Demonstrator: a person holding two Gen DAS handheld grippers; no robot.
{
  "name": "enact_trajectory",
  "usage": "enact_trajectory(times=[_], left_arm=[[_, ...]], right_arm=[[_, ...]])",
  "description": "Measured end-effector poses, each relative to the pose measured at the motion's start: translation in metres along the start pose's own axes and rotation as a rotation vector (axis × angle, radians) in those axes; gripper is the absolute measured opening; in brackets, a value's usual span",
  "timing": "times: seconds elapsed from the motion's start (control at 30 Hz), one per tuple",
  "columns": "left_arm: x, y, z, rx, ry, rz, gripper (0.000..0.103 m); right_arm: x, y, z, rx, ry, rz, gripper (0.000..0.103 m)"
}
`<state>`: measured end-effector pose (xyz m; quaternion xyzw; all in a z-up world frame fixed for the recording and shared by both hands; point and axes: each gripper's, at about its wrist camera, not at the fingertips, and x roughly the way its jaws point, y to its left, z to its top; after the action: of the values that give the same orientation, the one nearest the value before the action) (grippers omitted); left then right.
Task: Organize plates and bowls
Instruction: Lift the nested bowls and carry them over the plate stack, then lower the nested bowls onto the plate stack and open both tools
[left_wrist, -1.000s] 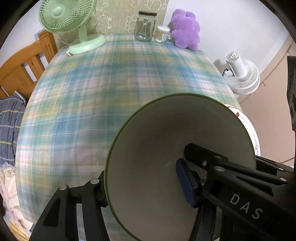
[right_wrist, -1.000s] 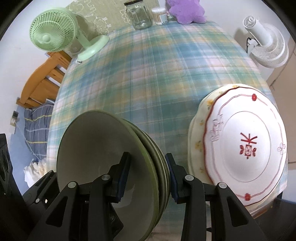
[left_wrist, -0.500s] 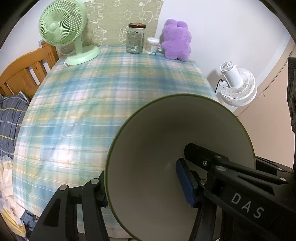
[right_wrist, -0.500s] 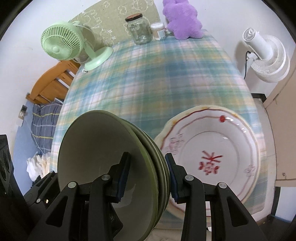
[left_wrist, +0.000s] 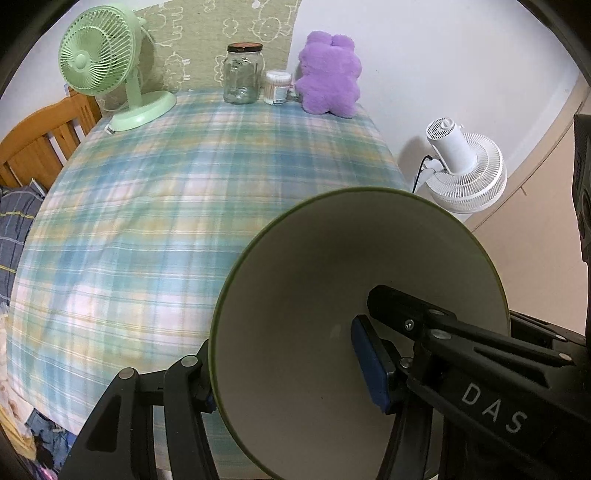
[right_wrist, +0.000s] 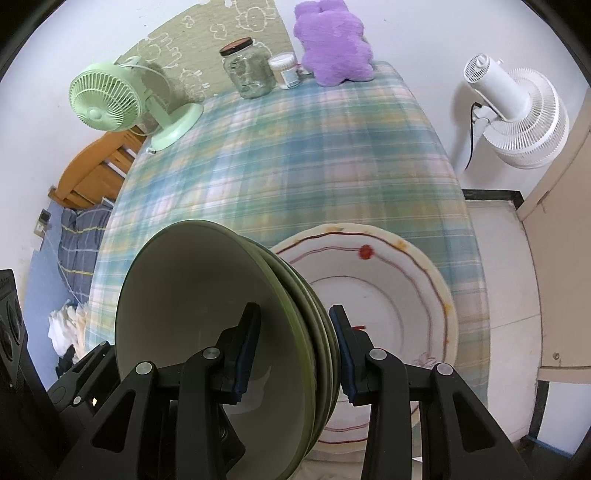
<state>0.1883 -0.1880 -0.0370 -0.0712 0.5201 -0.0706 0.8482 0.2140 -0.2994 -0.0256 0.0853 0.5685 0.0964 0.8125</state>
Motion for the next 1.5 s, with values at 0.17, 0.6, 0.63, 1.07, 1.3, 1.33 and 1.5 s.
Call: enact_trajectory(times=[0.17, 0.6, 0.63, 1.07, 1.3, 1.33, 1.5], left_arm=[[0.011, -0.015, -0.002, -0.010, 0.022, -0.008, 0.060], [0.032, -0.033, -0.005, -0.014, 0.057, 0.018, 0.058], [0.033, -0.035, -0.005, -0.006, 0.051, 0.029, 0.058], [0.037, -0.041, -0.002, 0.015, 0.029, 0.063, 0.059], [0.035, -0.042, -0.007, 0.014, 0.017, 0.081, 0.067], [0.035, -0.041, -0.008, 0.009, 0.018, 0.082, 0.069], [0.033, -0.037, -0.013, -0.021, 0.022, 0.110, 0.080]], right_arm=[[0.002, -0.017, 0.001, -0.008, 0.015, -0.013, 0.041], [0.020, -0.046, 0.001, 0.004, 0.073, -0.019, 0.041], [0.021, -0.047, 0.002, 0.003, 0.074, -0.020, 0.041], [0.023, -0.050, 0.005, -0.031, 0.047, -0.026, 0.041], [0.021, -0.052, 0.000, -0.030, 0.024, -0.014, 0.044], [0.020, -0.053, -0.001, -0.027, 0.022, -0.016, 0.045], [0.017, -0.060, -0.005, -0.009, 0.010, -0.011, 0.065]])
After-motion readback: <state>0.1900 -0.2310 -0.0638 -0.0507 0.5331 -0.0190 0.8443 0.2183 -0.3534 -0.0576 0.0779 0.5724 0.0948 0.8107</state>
